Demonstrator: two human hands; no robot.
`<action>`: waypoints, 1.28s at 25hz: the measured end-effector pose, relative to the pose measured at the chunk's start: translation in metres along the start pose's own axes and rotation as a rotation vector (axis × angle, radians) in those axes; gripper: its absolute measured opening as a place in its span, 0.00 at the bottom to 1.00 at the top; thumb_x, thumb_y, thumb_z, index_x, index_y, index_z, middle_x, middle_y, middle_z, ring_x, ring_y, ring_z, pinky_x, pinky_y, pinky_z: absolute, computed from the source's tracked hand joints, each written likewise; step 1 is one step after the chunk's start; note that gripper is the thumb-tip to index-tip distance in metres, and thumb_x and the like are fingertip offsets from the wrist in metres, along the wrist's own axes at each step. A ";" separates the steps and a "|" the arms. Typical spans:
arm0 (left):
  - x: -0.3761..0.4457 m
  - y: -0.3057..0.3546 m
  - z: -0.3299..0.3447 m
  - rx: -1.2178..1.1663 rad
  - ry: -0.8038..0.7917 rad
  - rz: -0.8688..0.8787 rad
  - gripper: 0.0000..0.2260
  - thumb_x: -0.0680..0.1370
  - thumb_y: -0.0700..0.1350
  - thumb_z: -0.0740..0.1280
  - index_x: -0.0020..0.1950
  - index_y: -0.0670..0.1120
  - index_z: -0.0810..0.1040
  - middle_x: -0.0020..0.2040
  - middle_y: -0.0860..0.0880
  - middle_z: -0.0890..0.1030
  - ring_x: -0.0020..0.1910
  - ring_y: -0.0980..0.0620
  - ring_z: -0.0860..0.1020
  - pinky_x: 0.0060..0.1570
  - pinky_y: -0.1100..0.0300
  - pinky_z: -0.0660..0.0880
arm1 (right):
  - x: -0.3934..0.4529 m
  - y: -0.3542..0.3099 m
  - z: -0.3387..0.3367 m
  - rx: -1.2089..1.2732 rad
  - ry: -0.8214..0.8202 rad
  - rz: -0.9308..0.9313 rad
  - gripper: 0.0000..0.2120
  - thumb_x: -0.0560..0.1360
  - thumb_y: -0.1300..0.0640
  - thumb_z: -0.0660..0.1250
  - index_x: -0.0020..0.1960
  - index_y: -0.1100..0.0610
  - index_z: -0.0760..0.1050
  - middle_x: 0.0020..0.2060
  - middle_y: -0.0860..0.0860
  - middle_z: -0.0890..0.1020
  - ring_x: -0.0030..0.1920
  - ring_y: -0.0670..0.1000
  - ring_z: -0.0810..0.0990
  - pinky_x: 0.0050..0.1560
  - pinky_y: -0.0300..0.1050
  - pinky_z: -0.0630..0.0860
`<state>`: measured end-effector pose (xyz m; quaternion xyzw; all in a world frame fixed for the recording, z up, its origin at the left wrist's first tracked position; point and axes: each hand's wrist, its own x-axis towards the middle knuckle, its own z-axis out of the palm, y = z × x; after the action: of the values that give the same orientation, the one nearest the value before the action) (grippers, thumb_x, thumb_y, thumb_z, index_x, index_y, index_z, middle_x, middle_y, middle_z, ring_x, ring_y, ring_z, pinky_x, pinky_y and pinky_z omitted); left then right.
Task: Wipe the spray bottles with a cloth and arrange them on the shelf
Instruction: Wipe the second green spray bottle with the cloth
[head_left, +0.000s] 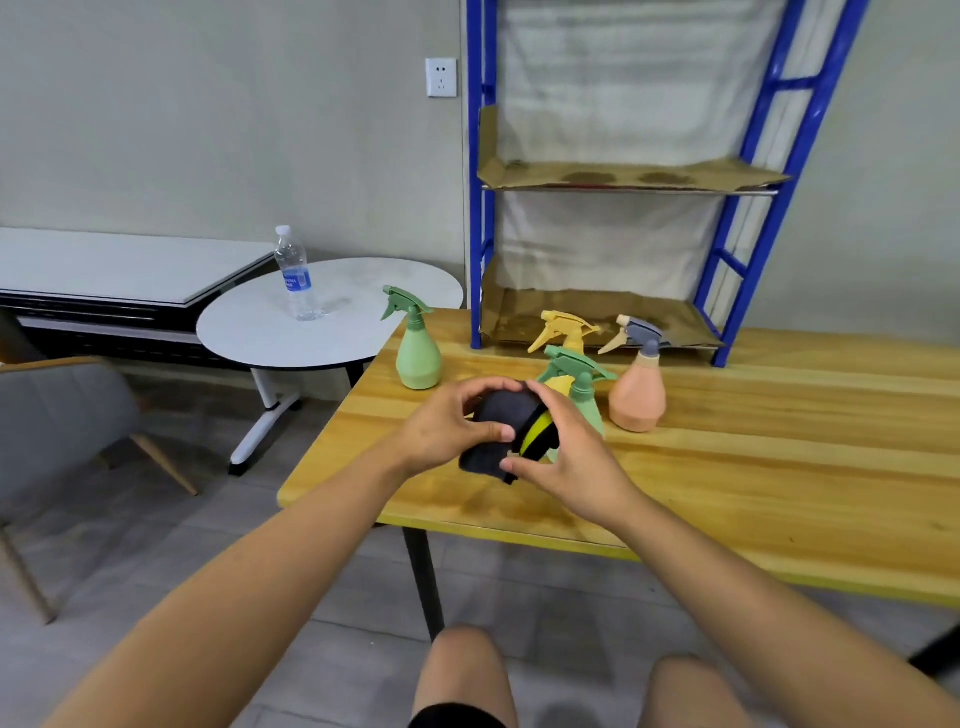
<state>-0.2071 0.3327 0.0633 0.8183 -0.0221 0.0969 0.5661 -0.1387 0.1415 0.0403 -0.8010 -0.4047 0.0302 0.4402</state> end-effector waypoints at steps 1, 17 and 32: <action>0.002 0.001 0.007 0.023 0.014 0.024 0.21 0.74 0.39 0.76 0.63 0.53 0.79 0.59 0.53 0.82 0.58 0.55 0.80 0.55 0.60 0.80 | -0.002 0.001 -0.002 -0.011 0.070 0.001 0.43 0.68 0.49 0.79 0.76 0.48 0.62 0.68 0.42 0.70 0.68 0.41 0.69 0.68 0.38 0.67; 0.026 0.001 0.077 0.619 -0.001 0.247 0.19 0.76 0.49 0.73 0.66 0.48 0.76 0.62 0.51 0.78 0.64 0.55 0.72 0.66 0.54 0.71 | -0.038 0.051 -0.049 0.089 0.248 0.065 0.30 0.68 0.54 0.80 0.65 0.44 0.71 0.57 0.40 0.78 0.57 0.39 0.76 0.54 0.25 0.70; 0.115 0.047 0.033 0.964 -0.107 0.364 0.12 0.81 0.41 0.67 0.63 0.44 0.83 0.57 0.47 0.83 0.57 0.50 0.79 0.58 0.64 0.70 | -0.013 0.091 -0.043 -0.738 0.301 -0.507 0.29 0.67 0.67 0.75 0.68 0.61 0.75 0.64 0.56 0.79 0.64 0.59 0.77 0.67 0.57 0.73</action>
<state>-0.0969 0.2937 0.1163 0.9729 -0.1459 0.1513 0.0966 -0.0731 0.0776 -0.0039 -0.7752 -0.5030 -0.3405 0.1732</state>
